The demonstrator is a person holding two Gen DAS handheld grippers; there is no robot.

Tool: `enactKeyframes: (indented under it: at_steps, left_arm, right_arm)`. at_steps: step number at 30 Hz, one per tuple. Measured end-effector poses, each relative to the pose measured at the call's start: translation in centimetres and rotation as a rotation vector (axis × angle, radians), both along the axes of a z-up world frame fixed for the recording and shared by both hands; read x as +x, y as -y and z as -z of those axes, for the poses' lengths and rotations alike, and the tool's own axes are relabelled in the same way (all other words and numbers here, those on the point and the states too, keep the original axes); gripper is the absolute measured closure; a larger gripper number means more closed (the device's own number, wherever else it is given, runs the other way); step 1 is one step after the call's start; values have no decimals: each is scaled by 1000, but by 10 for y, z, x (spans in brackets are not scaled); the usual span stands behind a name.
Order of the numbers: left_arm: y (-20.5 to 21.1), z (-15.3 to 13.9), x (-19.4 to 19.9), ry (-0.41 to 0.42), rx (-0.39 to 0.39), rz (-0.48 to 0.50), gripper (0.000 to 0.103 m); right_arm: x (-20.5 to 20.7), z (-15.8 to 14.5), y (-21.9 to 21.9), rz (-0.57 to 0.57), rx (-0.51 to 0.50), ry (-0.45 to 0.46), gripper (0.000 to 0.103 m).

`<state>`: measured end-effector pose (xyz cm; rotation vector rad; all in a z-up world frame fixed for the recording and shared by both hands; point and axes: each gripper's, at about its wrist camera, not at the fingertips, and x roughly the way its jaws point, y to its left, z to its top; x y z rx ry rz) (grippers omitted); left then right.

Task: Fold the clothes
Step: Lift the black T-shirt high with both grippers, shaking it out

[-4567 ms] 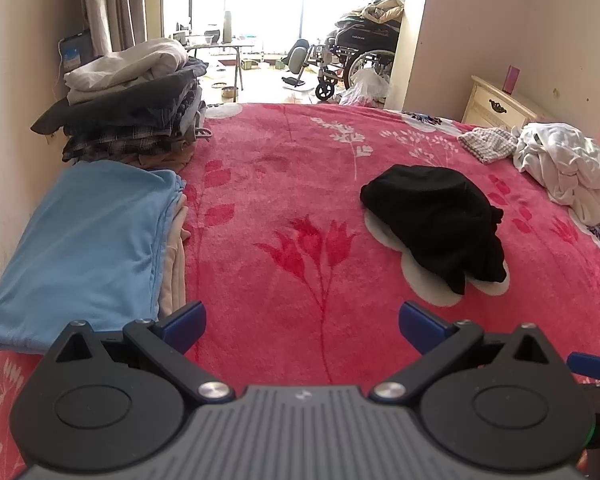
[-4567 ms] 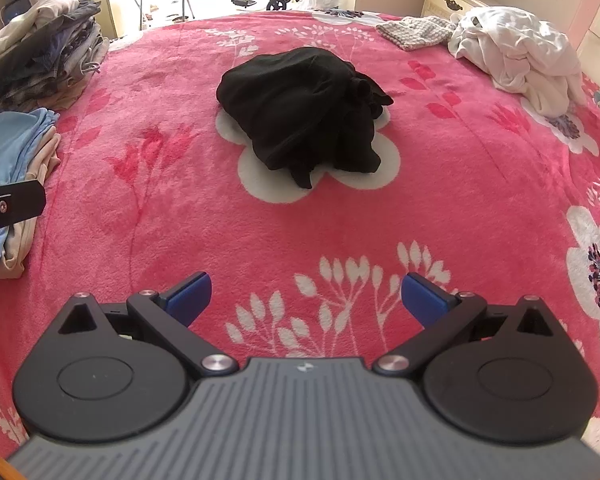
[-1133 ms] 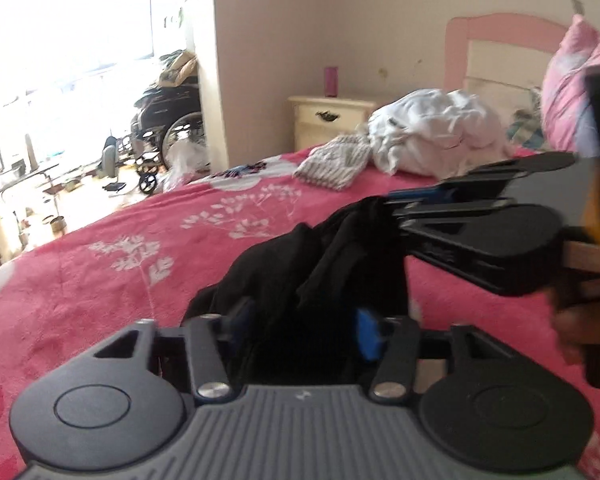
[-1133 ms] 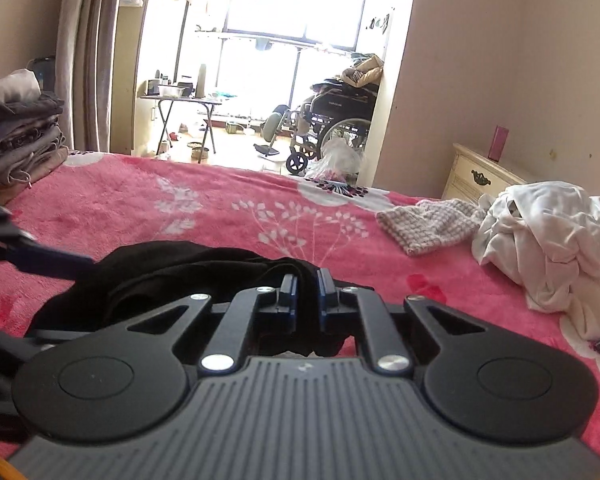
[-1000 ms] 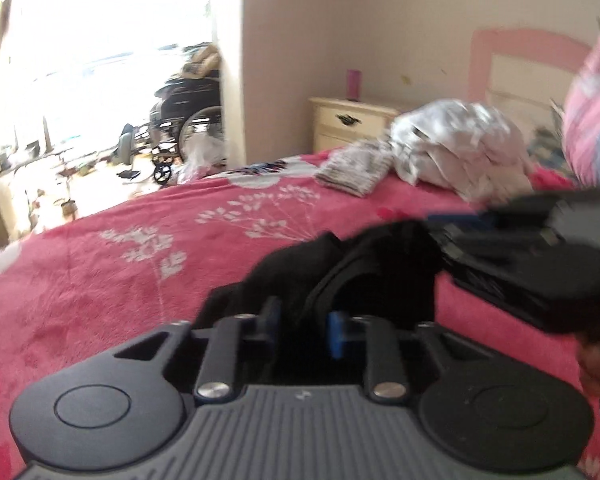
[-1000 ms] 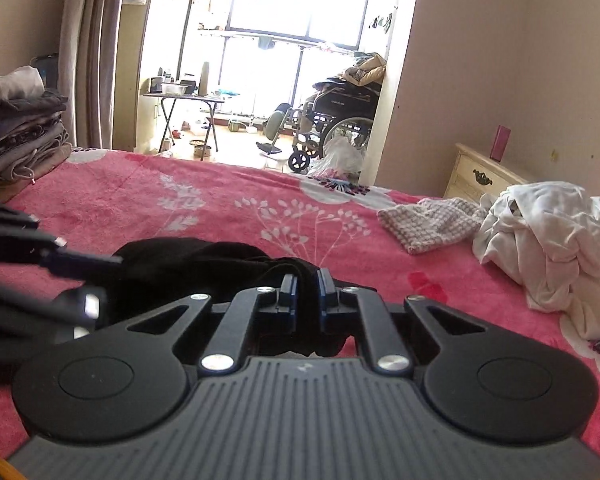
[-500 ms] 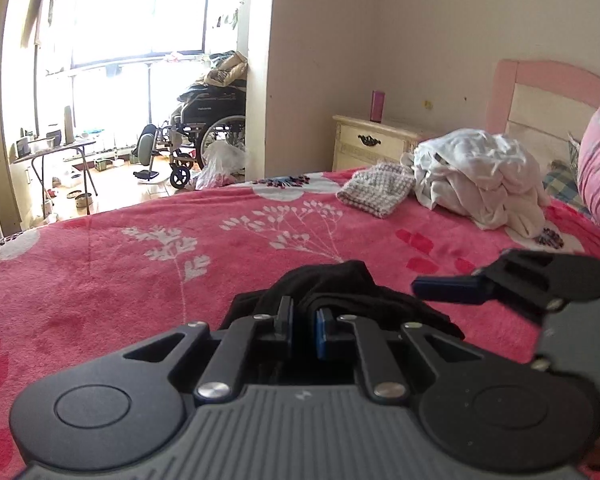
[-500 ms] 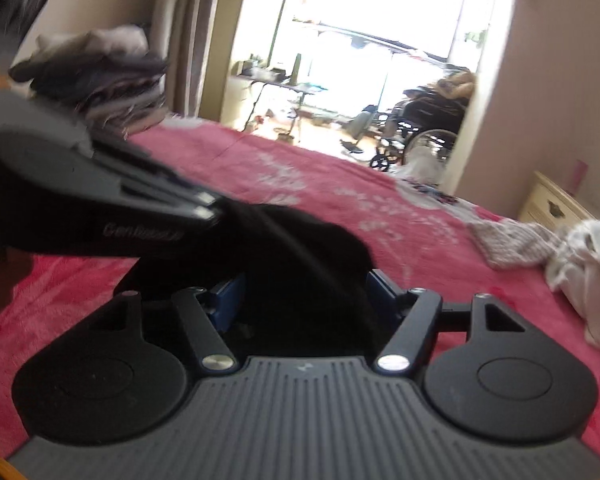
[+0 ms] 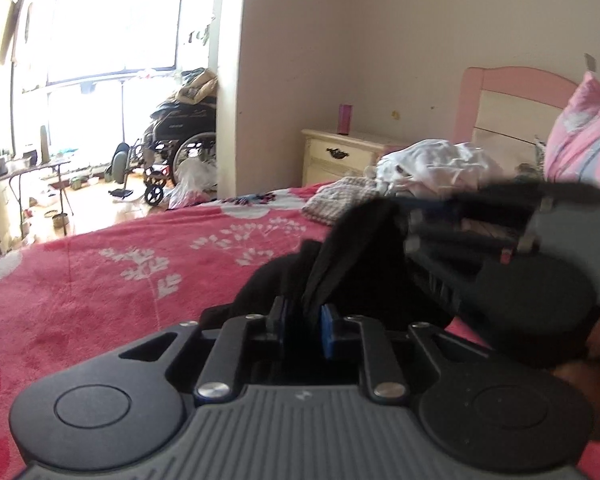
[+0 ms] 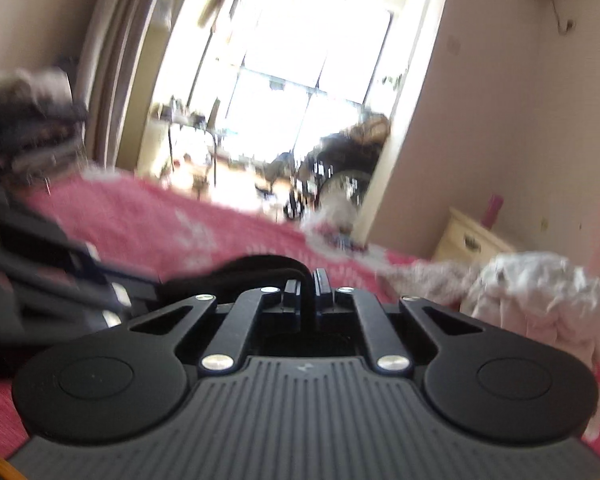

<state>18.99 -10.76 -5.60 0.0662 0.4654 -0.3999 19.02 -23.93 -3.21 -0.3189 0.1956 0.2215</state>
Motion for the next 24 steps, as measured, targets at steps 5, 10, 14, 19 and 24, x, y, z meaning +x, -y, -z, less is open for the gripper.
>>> enactKeyframes:
  at_steps: [5, 10, 14, 19, 24]
  left_arm:
    - [5, -14, -25, 9, -7, 20, 71]
    - [6, -21, -50, 9, 17, 6, 69]
    - [-7, -35, -71, 53, 29, -44, 69]
    - [-31, -62, -89, 144, 32, -125, 68]
    - [-52, -83, -98, 194, 15, -175, 64]
  right_arm:
    - [-31, -54, 9, -54, 49, 90, 99]
    - [-67, -109, 23, -82, 104, 168, 99]
    - [-96, -150, 41, -99, 165, 199, 99]
    - [-132, -183, 55, -159, 259, 167, 99]
    - [-153, -196, 65, -180, 329, 120, 99]
